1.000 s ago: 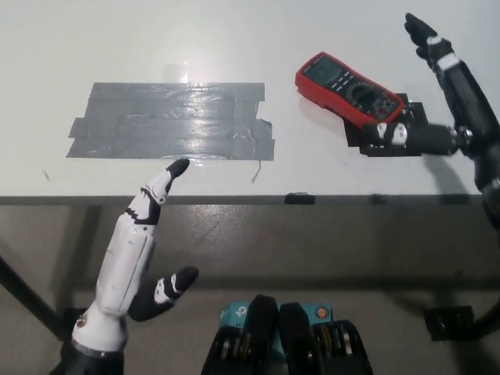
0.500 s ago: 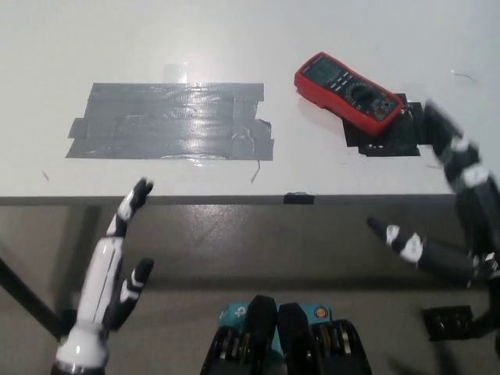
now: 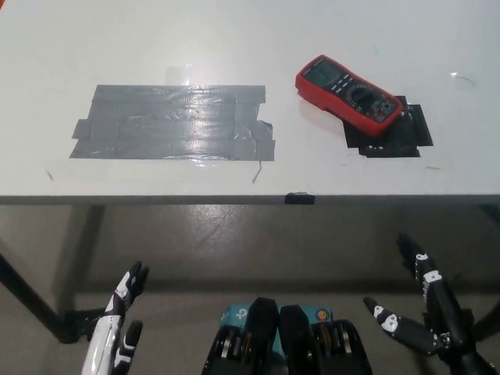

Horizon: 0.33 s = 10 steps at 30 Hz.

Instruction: The robot first picks the multimeter with right hand and then unfolds the black stand on the back of it using left hand

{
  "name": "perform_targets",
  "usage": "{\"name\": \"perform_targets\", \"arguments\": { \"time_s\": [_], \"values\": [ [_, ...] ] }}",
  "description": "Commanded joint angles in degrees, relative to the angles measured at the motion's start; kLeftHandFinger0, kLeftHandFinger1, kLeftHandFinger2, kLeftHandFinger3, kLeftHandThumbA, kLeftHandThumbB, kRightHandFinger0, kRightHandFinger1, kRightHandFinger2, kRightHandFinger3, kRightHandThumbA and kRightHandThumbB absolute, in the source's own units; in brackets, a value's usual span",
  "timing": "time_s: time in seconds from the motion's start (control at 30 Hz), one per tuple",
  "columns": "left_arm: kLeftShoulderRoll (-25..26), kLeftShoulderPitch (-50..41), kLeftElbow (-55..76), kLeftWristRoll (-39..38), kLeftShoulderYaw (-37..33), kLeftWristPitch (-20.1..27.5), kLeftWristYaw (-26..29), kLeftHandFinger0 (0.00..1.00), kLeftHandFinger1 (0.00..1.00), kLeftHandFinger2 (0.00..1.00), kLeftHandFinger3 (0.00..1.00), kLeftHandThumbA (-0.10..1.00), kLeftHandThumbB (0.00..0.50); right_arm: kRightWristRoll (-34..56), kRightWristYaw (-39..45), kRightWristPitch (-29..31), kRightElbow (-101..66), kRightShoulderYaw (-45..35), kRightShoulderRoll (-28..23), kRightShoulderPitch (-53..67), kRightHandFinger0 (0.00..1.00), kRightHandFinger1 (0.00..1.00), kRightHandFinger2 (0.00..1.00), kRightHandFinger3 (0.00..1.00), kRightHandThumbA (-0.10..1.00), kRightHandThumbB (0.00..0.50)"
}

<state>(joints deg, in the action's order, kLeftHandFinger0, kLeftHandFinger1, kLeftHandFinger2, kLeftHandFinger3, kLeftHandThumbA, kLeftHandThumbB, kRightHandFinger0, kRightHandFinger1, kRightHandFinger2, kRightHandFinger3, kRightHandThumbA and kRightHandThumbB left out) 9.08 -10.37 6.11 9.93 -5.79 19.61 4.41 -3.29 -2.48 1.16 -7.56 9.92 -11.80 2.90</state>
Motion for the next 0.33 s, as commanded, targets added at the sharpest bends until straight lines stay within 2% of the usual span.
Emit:
{"name": "perform_targets", "arguments": {
  "time_s": [0.0, 0.03, 0.07, 0.1, 0.3],
  "values": [
    [0.07, -1.08, 0.43, -1.27, 0.69, 0.76, -1.1, 1.0, 1.0, 1.0, 1.0, 1.0, 0.168, -1.26, 0.95, 6.06, 0.71, -0.31, 0.84, 0.04, 1.0, 1.0, 1.0, 1.0, 0.74, 0.273],
    [0.03, -1.08, 0.43, -1.27, 0.74, 0.77, -1.17, 1.0, 1.0, 1.0, 1.0, 1.0, 0.168, -1.29, 1.0, 6.18, 0.77, -0.37, 0.88, 0.04, 1.0, 1.0, 1.0, 1.0, 0.74, 0.273],
    [0.17, -0.58, -0.14, -1.42, 0.99, 0.17, -1.31, 1.0, 1.0, 1.0, 1.0, 1.0, 0.141, -1.78, 1.33, 5.61, 1.14, 0.04, 0.98, -0.13, 1.0, 1.0, 1.0, 1.0, 0.72, 0.268],
    [0.2, -0.64, -0.36, -1.36, 1.05, 0.31, -1.31, 1.0, 1.0, 1.0, 1.0, 1.0, 0.135, -1.9, 1.43, 5.6, 1.2, 0.08, 1.04, 0.04, 1.0, 1.0, 1.0, 1.0, 0.71, 0.268],
    [0.48, -1.06, -1.34, -0.6, 1.44, 1.45, -1.09, 1.0, 1.0, 1.0, 1.0, 1.0, 0.131, -1.93, 2.06, 5.14, 0.65, 0.09, 1.51, 0.89, 1.0, 1.0, 1.0, 1.0, 0.68, 0.268]
  ]
}}
